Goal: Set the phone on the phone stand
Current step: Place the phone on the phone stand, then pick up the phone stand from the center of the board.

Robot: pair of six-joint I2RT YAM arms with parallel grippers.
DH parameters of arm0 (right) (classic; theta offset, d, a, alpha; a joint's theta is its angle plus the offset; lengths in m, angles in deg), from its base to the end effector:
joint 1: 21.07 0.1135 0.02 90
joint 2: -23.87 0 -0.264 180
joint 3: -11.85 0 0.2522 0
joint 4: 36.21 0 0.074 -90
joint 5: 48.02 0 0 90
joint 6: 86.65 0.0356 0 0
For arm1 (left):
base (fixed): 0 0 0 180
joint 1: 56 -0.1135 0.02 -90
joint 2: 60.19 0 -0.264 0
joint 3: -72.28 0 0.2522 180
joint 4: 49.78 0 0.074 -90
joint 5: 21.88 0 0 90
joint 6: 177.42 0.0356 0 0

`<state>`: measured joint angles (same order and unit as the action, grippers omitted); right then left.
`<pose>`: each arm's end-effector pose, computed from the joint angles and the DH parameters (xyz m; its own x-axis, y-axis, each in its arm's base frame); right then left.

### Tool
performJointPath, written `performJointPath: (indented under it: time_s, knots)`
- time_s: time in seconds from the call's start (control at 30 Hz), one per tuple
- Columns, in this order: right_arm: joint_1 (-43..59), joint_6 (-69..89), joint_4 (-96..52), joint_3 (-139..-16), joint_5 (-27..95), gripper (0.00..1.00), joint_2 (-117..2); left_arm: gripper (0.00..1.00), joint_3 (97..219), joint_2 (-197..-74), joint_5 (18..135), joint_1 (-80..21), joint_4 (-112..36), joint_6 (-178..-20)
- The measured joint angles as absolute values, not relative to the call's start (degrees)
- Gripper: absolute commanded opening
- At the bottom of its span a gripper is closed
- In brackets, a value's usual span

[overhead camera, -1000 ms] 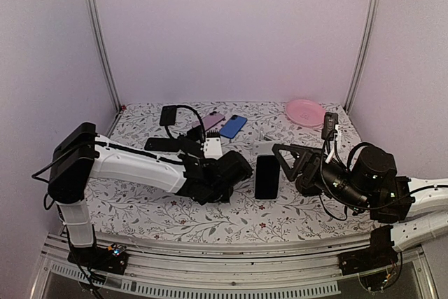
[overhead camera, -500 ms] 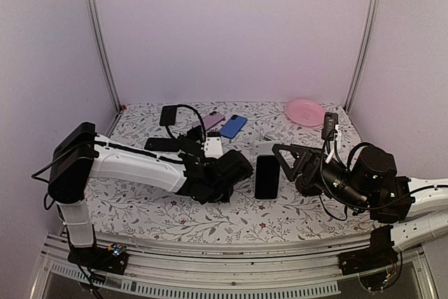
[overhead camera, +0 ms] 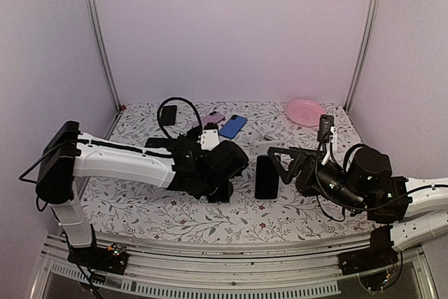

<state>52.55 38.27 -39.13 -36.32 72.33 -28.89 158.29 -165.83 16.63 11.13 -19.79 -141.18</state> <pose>0.0783 0.2025 0.3004 -0.3991 0.3938 -0.8280 -0.5574 0.6129 0.5601 0.1776 -0.3495 0.2097 -0.4788 -0.1570 -0.8638 -0.0161 0.9853 -0.1701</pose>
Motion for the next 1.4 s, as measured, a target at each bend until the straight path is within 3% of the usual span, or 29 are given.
performJointPath:
  time_s: [0.87, 1.4]
  knots:
    - [52.6, 39.1, -37.1, -36.3, 73.4, 0.99, -28.6, 0.97, 148.1, -143.3, 32.0, 9.6, -21.7, -136.0]
    - [52.6, 41.1, -31.7, -35.9, 75.6, 0.99, -25.9, 0.97, 141.5, -138.3, 45.1, -6.8, -21.6, -135.6]
